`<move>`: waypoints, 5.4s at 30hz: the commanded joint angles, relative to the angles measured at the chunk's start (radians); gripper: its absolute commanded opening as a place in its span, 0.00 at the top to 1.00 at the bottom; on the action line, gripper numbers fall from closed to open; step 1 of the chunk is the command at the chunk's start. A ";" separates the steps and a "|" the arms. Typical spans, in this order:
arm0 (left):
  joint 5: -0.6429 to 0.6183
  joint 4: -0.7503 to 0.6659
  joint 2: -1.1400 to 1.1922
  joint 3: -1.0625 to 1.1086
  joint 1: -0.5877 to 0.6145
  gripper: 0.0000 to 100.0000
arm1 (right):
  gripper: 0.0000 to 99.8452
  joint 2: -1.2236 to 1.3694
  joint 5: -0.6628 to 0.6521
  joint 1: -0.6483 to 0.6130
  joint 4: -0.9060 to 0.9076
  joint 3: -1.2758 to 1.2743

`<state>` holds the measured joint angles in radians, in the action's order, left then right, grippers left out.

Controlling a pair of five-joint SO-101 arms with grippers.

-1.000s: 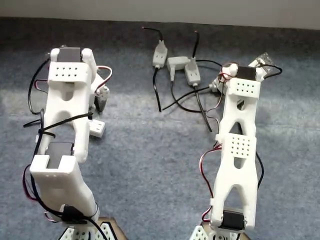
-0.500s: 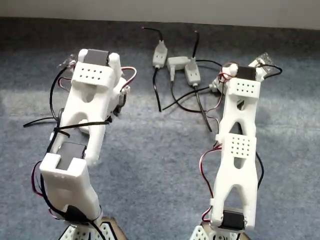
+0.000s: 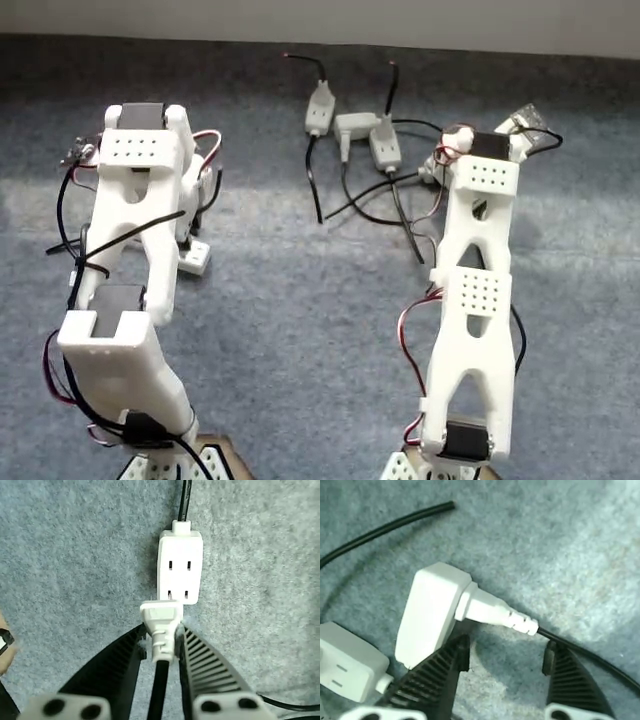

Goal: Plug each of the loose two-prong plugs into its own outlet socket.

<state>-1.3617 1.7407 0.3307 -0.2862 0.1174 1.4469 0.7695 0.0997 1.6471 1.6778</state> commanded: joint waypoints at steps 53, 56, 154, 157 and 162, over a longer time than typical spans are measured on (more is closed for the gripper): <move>-0.014 -0.052 0.041 0.027 -0.042 0.99 | 0.76 0.001 0.002 0.001 -0.030 0.090; -0.014 -0.052 0.041 0.027 -0.041 0.99 | 0.76 0.001 0.002 0.001 -0.030 0.090; 0.104 0.008 0.555 -0.171 0.101 0.76 | 0.76 0.001 0.002 0.004 -0.030 0.090; 0.107 0.008 0.555 -0.171 0.102 0.94 | 0.76 0.001 0.002 0.005 -0.030 0.090; 0.107 0.012 0.555 -0.185 0.099 0.98 | 0.76 0.001 0.002 0.005 -0.030 0.090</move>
<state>-1.2620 1.7469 0.8569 -0.4626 0.1910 1.4469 0.7695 0.0997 1.6471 1.6778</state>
